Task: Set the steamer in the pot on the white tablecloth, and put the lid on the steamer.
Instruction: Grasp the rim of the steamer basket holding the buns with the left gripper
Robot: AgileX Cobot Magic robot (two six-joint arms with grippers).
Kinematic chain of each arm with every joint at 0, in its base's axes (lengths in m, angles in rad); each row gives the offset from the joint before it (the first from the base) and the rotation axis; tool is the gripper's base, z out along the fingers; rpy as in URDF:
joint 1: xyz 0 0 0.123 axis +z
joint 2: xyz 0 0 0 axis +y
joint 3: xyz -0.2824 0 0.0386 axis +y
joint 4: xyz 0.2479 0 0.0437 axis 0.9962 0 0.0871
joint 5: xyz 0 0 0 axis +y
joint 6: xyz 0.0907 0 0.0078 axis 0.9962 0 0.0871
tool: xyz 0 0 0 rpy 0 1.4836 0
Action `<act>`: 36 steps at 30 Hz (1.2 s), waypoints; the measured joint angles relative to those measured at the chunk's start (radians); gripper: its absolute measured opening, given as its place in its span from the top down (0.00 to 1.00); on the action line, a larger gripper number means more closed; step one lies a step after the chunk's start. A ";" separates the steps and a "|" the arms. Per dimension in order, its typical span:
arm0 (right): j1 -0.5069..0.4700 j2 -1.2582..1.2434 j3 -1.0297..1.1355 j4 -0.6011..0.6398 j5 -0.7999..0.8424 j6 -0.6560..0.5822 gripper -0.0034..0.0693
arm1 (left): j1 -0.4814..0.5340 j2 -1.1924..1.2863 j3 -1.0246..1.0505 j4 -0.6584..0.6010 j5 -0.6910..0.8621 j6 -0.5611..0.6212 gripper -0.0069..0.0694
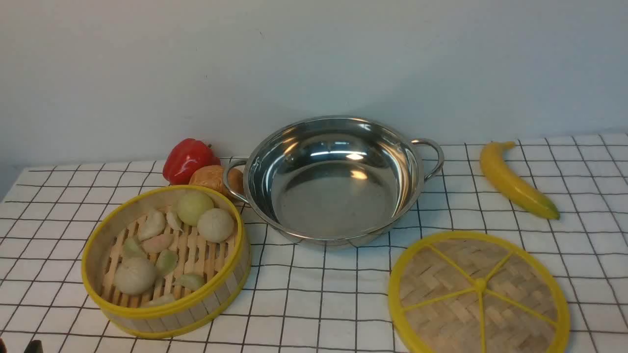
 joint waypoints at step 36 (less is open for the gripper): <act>0.000 0.000 0.000 -0.015 0.000 0.000 0.62 | 0.000 0.000 0.000 -0.018 0.000 -0.001 0.59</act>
